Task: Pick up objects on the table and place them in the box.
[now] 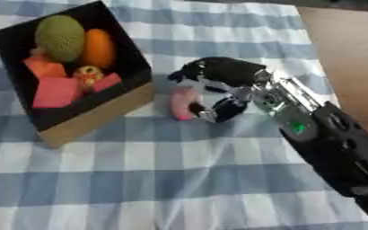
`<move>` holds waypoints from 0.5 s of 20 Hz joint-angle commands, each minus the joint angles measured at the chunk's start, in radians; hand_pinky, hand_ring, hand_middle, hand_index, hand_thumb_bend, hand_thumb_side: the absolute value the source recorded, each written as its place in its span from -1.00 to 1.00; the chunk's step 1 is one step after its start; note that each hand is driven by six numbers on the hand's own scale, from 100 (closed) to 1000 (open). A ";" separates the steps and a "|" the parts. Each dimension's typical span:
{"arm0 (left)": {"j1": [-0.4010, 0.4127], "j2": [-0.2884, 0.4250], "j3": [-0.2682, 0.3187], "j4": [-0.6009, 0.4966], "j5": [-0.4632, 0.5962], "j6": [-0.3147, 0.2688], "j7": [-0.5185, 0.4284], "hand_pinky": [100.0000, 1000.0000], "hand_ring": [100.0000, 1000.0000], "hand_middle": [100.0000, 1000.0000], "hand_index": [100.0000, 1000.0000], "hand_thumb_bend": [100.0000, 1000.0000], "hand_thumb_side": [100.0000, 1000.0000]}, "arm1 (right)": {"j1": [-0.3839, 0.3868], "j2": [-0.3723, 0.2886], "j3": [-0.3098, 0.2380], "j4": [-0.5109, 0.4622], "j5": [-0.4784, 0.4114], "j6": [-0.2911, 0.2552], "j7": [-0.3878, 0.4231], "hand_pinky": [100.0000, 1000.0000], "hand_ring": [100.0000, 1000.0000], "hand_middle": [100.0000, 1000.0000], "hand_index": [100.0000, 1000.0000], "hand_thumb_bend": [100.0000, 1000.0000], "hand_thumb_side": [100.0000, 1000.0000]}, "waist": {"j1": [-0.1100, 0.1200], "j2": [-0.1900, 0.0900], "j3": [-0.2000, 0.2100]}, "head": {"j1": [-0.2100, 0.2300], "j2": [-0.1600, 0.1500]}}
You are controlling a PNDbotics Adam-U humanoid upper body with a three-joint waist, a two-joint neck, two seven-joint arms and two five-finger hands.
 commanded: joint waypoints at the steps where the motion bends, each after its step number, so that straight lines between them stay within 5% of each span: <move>1: -0.007 0.014 0.000 -0.017 0.005 0.001 -0.002 0.42 0.78 0.45 0.54 0.02 0.17 | -0.018 -0.001 -0.009 0.019 0.024 -0.005 -0.009 0.79 0.74 0.54 0.88 -0.84 -0.90 | 0.020 -0.007 0.001 | -0.006 -0.010; 5: -0.006 0.013 0.000 -0.017 0.005 0.002 -0.004 0.42 0.78 0.45 0.54 0.02 0.17 | -0.019 0.007 -0.004 0.035 0.035 -0.022 -0.001 0.79 0.74 0.42 0.81 -0.90 -0.84 | 0.021 -0.005 0.001 | -0.007 -0.008; 6: -0.006 0.013 0.001 -0.017 0.005 0.002 -0.004 0.42 0.78 0.45 0.54 0.02 0.17 | -0.018 0.008 -0.006 0.038 0.034 -0.028 0.000 0.78 0.72 0.21 0.67 -1.00 -0.80 | 0.021 -0.004 0.001 | -0.007 -0.007; 10: -0.006 0.014 0.002 -0.017 0.005 0.002 -0.003 0.42 0.78 0.45 0.54 0.02 0.17 | -0.016 0.007 -0.024 0.054 0.028 -0.051 -0.029 0.71 0.61 -0.11 0.36 -1.00 -1.00 | 0.021 -0.005 -0.001 | -0.005 -0.005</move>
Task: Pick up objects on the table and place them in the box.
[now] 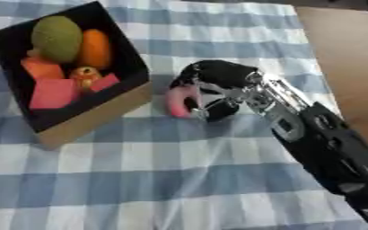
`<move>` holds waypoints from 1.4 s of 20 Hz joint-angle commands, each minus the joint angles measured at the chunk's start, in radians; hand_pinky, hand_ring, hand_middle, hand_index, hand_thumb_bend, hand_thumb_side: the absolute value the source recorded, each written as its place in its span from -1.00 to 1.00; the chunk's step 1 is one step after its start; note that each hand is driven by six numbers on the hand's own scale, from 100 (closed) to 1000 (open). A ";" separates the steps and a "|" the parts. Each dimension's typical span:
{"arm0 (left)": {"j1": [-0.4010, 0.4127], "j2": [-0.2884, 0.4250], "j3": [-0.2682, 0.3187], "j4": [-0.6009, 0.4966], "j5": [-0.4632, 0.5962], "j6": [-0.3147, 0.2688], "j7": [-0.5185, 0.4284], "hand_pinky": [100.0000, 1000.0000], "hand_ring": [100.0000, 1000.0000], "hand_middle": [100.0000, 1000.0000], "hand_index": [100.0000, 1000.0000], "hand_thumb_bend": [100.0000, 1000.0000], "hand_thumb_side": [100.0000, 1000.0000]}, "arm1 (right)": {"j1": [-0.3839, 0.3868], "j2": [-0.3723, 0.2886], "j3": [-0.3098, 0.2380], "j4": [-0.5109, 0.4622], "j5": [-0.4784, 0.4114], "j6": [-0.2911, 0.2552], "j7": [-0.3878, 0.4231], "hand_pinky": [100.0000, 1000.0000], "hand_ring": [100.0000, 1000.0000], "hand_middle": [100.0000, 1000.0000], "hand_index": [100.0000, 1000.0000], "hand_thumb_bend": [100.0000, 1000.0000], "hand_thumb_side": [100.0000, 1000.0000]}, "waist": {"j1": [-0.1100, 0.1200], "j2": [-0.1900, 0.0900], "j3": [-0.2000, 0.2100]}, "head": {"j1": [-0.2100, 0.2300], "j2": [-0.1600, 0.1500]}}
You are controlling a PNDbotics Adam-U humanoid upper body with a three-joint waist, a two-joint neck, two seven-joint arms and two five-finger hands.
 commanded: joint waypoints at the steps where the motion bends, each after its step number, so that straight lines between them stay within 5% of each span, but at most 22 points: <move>1: -0.006 0.014 0.002 -0.017 0.002 -0.001 -0.002 0.42 0.78 0.45 0.54 0.02 0.17 | -0.008 -0.012 -0.018 0.011 0.001 -0.014 -0.028 0.71 0.61 -0.11 0.36 -1.00 -1.00 | 0.020 -0.005 -0.001 | -0.001 -0.004; 9: -0.006 0.015 0.002 -0.017 0.001 0.001 -0.003 0.42 0.78 0.45 0.53 0.02 0.17 | -0.004 -0.015 -0.020 -0.007 -0.040 0.009 -0.131 0.58 0.35 -0.36 0.04 -1.00 -1.00 | 0.020 -0.007 -0.002 | 0.000 -0.002; 28: -0.004 0.016 0.004 -0.017 -0.001 -0.001 -0.002 0.42 0.77 0.45 0.53 0.02 0.16 | -0.052 -0.025 -0.053 -0.161 -0.134 0.074 -0.201 0.52 0.21 -0.38 0.06 -1.00 -1.00 | 0.016 -0.021 -0.012 | -0.002 -0.005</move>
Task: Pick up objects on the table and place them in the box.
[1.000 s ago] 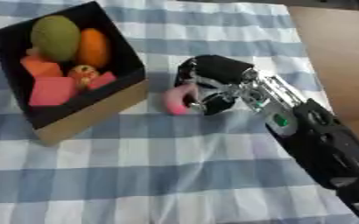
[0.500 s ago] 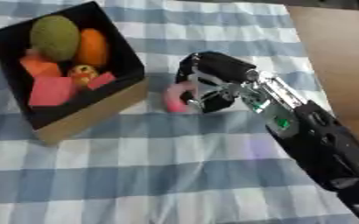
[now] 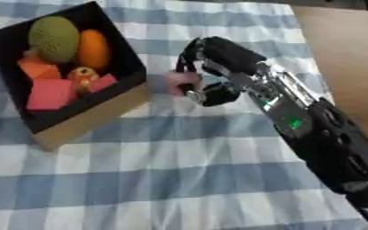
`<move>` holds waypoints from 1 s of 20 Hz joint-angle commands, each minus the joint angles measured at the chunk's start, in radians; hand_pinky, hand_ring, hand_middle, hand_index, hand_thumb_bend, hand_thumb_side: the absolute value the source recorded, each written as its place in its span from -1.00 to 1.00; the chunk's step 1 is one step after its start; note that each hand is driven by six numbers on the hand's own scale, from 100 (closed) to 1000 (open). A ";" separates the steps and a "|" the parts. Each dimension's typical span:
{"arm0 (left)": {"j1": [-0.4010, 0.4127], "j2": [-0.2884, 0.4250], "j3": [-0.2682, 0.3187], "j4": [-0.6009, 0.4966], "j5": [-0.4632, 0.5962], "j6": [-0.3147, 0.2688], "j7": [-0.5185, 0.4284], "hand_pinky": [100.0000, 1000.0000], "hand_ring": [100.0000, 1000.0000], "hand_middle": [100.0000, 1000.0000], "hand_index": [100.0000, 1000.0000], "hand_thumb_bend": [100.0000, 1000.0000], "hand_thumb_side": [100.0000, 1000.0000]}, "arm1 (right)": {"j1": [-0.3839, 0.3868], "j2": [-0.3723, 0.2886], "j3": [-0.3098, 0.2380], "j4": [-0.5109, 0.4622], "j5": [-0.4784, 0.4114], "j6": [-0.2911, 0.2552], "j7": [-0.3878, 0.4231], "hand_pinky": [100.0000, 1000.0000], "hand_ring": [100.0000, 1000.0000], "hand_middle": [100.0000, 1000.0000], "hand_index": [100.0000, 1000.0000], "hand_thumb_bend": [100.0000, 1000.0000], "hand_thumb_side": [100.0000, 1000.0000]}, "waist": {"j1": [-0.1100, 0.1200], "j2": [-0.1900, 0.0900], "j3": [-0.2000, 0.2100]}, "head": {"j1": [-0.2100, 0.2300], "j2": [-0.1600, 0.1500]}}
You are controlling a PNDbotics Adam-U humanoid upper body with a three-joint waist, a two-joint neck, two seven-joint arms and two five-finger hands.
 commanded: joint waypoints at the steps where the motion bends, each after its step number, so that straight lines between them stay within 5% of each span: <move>1: -0.009 0.016 0.004 -0.017 -0.001 -0.004 0.000 0.42 0.77 0.45 0.53 0.02 0.16 | -0.039 -0.023 -0.026 -0.053 -0.022 0.010 -0.010 0.52 0.21 -0.38 0.06 -1.00 -1.00 | 0.016 -0.023 -0.002 | -0.001 -0.005; 12: -0.014 0.016 -0.005 -0.017 0.006 -0.028 -0.014 0.42 0.75 0.44 0.53 0.04 0.14 | -0.276 0.002 -0.030 0.031 -0.115 0.015 0.016 0.52 0.22 -0.36 0.07 -1.00 -1.00 | 0.006 -0.035 0.007 | -0.011 -0.005; 20: -0.033 0.004 -0.021 -0.017 0.022 -0.052 -0.038 0.46 0.74 0.44 0.53 0.06 0.13 | -0.436 0.145 0.002 0.250 -0.080 -0.049 0.050 0.54 0.26 -0.33 0.11 -1.00 -1.00 | 0.003 -0.031 0.033 | -0.031 -0.009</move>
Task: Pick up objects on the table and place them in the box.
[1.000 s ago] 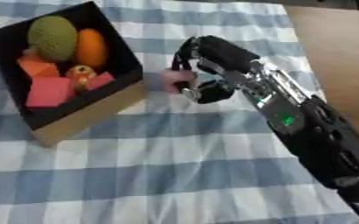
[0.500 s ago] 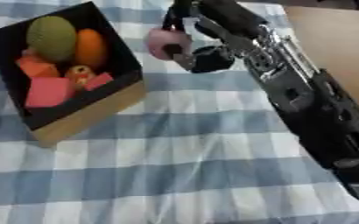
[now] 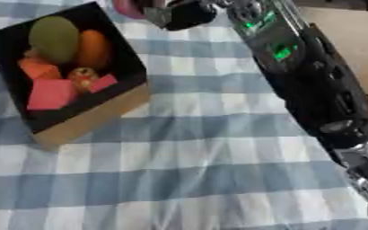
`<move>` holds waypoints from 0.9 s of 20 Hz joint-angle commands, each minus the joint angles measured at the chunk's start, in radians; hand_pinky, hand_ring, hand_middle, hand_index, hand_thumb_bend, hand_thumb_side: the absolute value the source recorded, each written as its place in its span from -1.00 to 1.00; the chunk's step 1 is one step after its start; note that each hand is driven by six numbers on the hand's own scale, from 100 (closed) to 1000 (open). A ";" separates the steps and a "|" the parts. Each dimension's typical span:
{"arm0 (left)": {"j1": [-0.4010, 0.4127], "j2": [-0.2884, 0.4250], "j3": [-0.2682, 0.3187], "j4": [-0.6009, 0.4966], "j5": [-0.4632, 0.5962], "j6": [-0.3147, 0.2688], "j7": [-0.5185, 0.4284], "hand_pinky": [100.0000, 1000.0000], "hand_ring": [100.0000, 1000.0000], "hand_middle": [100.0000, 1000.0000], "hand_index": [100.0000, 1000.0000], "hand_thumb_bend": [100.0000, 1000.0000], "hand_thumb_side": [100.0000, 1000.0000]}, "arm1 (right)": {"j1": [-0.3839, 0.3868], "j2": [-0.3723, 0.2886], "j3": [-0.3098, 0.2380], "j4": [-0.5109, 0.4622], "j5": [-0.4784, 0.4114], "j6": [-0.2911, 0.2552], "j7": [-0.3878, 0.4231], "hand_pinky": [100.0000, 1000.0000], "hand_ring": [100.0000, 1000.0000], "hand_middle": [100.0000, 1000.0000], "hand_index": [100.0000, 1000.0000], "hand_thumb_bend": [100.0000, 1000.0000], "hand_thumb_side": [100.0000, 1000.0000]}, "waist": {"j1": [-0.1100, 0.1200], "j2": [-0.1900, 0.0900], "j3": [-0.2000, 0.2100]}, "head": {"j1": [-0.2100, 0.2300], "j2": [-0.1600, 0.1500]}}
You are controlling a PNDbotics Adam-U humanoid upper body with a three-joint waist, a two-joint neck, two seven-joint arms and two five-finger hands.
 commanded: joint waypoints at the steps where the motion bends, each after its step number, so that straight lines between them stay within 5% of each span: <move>1: -0.021 0.004 -0.002 -0.017 0.008 -0.008 -0.008 0.44 0.74 0.44 0.53 0.06 0.13 | -0.038 0.049 0.001 0.094 0.040 -0.032 0.012 0.54 0.27 -0.31 0.12 -1.00 -1.00 | 0.003 -0.029 0.005 | -0.010 -0.009; 5: -0.024 0.002 0.003 -0.017 0.005 -0.003 -0.005 0.45 0.74 0.44 0.53 0.07 0.13 | -0.044 0.081 -0.005 0.185 0.066 -0.083 0.040 0.62 0.47 -0.07 0.35 -1.00 -1.00 | 0.001 -0.026 0.011 | -0.011 -0.007; 8: -0.025 0.003 0.006 -0.017 0.000 0.005 0.003 0.41 0.74 0.43 0.53 0.07 0.13 | -0.045 0.087 0.002 0.223 0.065 -0.177 0.125 0.69 0.64 0.22 0.62 -1.00 -1.00 | 0.001 -0.023 0.014 | -0.012 -0.007; 9: -0.027 0.003 0.007 -0.017 -0.001 0.003 0.006 0.40 0.74 0.43 0.53 0.08 0.13 | -0.045 0.088 0.003 0.231 0.067 -0.213 0.158 0.77 0.78 0.53 0.84 -1.00 -0.83 | 0.001 -0.022 0.015 | -0.013 -0.007; 13: -0.026 0.003 0.004 -0.017 0.000 0.000 0.008 0.40 0.74 0.43 0.53 0.07 0.13 | -0.043 0.086 -0.018 0.246 0.097 -0.304 0.238 0.88 0.91 0.67 0.96 -1.00 -0.15 | 0.002 -0.021 0.015 | -0.012 -0.006; 18: -0.025 0.004 0.004 -0.017 0.004 -0.008 0.007 0.40 0.74 0.43 0.53 0.07 0.12 | -0.038 0.082 -0.046 0.218 0.085 -0.303 0.231 0.85 0.85 0.61 0.93 -1.00 -0.49 | 0.003 -0.020 0.012 | -0.009 -0.004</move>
